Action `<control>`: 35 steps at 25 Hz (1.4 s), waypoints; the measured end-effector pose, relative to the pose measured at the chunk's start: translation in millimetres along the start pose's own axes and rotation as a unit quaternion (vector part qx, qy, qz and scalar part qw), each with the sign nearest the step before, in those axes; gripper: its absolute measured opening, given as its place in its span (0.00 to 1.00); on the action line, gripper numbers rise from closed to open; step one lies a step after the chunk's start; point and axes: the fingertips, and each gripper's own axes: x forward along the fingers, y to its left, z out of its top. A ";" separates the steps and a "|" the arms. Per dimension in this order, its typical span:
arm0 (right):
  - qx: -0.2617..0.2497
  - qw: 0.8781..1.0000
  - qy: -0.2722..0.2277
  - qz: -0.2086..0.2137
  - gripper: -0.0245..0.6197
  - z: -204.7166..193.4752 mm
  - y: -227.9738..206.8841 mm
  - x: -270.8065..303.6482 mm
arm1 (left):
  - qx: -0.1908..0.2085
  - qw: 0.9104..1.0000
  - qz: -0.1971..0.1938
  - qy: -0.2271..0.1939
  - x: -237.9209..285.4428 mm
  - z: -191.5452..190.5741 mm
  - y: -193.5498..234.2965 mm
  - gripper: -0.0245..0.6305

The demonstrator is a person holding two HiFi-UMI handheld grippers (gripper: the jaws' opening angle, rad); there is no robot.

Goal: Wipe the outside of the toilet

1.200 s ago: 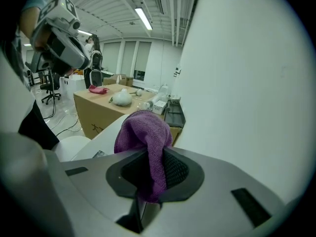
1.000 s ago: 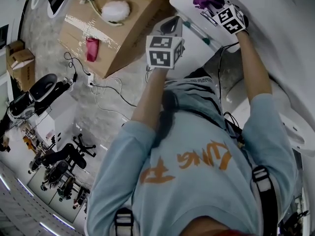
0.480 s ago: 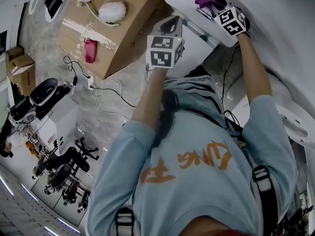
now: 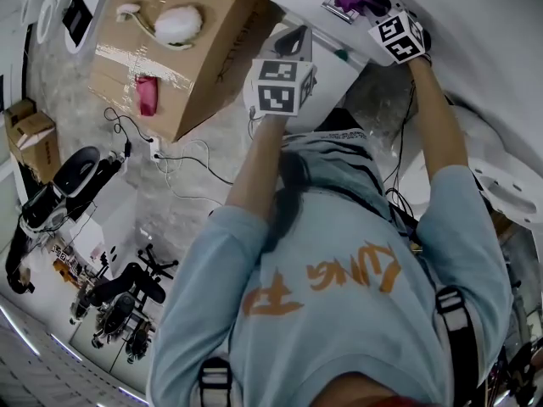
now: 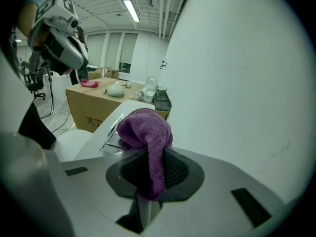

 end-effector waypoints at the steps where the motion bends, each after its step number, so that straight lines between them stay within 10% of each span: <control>1: 0.003 1.000 0.001 -0.003 0.13 -2.7 -0.1 -2.5 | 0.003 1.000 -0.003 0.002 1.4 -1.7 -2.2 0.07; 20: 0.072 0.996 0.007 -0.051 0.14 -48.2 8.4 -58.7 | 0.013 0.999 -0.035 0.011 11.1 -9.9 -24.4 0.07; 35: 0.222 0.973 -0.035 -0.054 0.15 -78.6 17.4 -108.8 | -0.007 1.000 -0.022 0.005 6.3 -16.4 -15.1 0.07</control>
